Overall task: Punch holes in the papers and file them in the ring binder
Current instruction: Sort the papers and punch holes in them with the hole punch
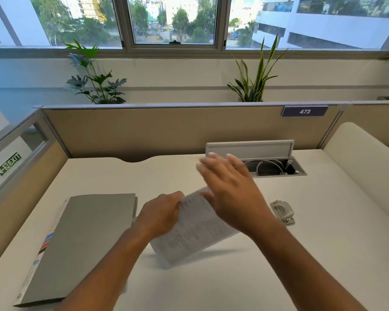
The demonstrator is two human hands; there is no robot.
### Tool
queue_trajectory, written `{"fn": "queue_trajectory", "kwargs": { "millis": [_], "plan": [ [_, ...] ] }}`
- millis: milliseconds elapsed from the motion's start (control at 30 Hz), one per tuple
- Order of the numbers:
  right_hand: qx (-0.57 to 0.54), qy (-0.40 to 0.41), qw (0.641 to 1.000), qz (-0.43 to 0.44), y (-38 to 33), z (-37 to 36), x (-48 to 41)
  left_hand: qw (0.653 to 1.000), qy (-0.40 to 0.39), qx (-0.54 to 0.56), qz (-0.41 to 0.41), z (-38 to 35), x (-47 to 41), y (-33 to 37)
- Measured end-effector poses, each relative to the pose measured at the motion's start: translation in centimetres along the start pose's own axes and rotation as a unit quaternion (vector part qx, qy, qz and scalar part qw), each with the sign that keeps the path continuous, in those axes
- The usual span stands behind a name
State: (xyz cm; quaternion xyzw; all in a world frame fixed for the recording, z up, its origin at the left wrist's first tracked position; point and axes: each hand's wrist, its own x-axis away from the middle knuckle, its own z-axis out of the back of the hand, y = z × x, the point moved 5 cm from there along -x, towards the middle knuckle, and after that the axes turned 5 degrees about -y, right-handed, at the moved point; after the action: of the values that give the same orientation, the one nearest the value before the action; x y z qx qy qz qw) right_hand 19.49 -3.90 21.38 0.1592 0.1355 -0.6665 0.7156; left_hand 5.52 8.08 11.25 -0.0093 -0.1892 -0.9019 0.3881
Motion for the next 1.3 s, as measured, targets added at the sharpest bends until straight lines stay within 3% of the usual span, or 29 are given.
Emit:
{"fn": "queue_trajectory", "kwargs": {
  "millis": [167,333,400,467,533,600,667,733,767,833,933,1300],
  "plan": [
    [0.050,-0.238,0.969,-0.037,-1.7,-3.2,-1.0,0.990,-0.026,-0.127,-0.049,2.1,0.4,4.3],
    [0.011,-0.280,0.956,-0.087,-1.0,-4.7,0.3,0.987,-0.054,-0.133,-0.068,2.2,-0.1,4.7],
    [-0.033,-0.284,0.949,-0.131,0.0,-5.8,1.1,0.992,0.013,-0.088,-0.093,2.0,-0.6,3.8],
    [-0.105,-0.285,0.931,-0.200,1.9,-7.4,2.0,0.986,0.135,-0.025,-0.096,2.1,-0.8,2.4],
    [-0.208,-0.278,0.899,-0.265,3.6,-8.7,3.2,0.964,0.241,0.103,-0.052,1.6,-0.2,0.6],
    [-0.307,-0.252,0.860,-0.321,4.8,-9.7,4.8,0.928,0.293,0.227,0.045,0.2,0.7,-1.3],
    [-0.390,-0.217,0.813,-0.374,5.3,-10.4,6.5,0.893,0.259,0.342,0.138,-1.6,1.7,-2.2],
    [-0.455,-0.182,0.769,-0.411,5.4,-11.1,8.1,0.828,0.145,0.503,0.202,-4.2,2.2,-2.4],
    [-0.479,-0.167,0.750,-0.425,5.4,-11.5,8.8,0.787,0.089,0.569,0.222,-5.6,2.5,-2.3],
    [-0.517,-0.149,0.717,-0.443,5.3,-12.1,9.9,0.753,0.029,0.619,0.220,-7.8,2.8,-2.1],
    [-0.541,-0.145,0.692,-0.456,4.9,-13.0,11.1,0.740,0.014,0.637,0.215,-9.2,3.3,-1.2],
    [-0.552,-0.144,0.657,-0.492,5.9,-14.8,14.0,0.767,0.012,0.590,0.250,-11.6,2.1,-0.4]
  ]
}}
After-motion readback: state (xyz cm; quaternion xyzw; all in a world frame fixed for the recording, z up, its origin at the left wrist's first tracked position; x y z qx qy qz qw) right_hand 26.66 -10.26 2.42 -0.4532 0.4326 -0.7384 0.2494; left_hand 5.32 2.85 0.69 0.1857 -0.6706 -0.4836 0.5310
